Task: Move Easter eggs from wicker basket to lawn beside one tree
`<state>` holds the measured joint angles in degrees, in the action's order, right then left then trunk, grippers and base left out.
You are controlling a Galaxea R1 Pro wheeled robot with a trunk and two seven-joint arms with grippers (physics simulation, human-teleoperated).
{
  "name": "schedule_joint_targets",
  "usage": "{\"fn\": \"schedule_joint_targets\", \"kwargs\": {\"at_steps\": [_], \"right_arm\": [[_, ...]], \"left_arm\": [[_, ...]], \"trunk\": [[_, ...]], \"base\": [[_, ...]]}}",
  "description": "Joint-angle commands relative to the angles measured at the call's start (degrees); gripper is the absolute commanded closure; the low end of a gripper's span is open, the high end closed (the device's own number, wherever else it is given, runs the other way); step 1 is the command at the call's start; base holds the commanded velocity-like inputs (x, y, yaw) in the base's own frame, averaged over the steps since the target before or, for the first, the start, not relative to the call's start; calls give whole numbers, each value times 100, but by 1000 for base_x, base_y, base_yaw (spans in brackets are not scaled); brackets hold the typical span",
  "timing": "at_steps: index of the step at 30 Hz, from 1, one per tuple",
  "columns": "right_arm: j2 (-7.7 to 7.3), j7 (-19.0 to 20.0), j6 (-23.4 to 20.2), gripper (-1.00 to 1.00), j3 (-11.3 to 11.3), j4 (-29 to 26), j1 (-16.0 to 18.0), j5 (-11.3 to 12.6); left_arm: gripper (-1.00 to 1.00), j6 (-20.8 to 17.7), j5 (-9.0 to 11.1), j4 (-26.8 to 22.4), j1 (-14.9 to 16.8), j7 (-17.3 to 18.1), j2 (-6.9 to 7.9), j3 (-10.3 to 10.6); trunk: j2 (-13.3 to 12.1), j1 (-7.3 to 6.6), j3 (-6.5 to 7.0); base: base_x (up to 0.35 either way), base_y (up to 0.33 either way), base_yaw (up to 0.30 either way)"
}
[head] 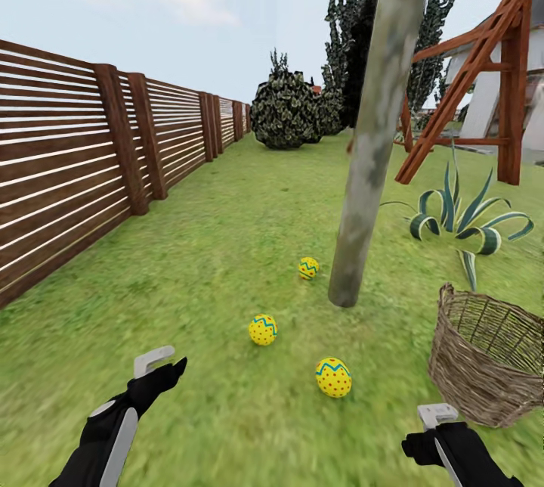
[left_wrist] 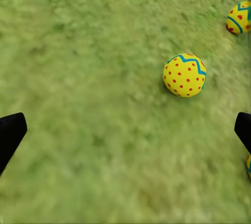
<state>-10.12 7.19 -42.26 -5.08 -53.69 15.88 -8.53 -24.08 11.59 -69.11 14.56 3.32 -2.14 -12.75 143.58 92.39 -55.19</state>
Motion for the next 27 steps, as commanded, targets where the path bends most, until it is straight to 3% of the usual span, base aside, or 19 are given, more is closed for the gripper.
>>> {"fn": "schedule_joint_targets", "kwargs": {"at_steps": [1, 10, 27], "right_arm": [[2, 55, -28, -100, -11, -10, 3, -61], [8, 53, -28, -100, -8, -10, 3, -61], [2, 37, -28, -100, -17, -10, 3, -65]], "left_arm": [[-100, -40, 28, 0, 3, 29, -6, -18], [-100, -56, 19, 30, 3, 20, -12, -8], [-100, -53, 27, 47, 3, 20, -7, -20]], "trunk": [[1, -4, 17], [-11, -28, 216], [-38, -73, 593]], "base": [[-80, 322, -161], [-43, 306, -211], [-1, 166, -10]]}}
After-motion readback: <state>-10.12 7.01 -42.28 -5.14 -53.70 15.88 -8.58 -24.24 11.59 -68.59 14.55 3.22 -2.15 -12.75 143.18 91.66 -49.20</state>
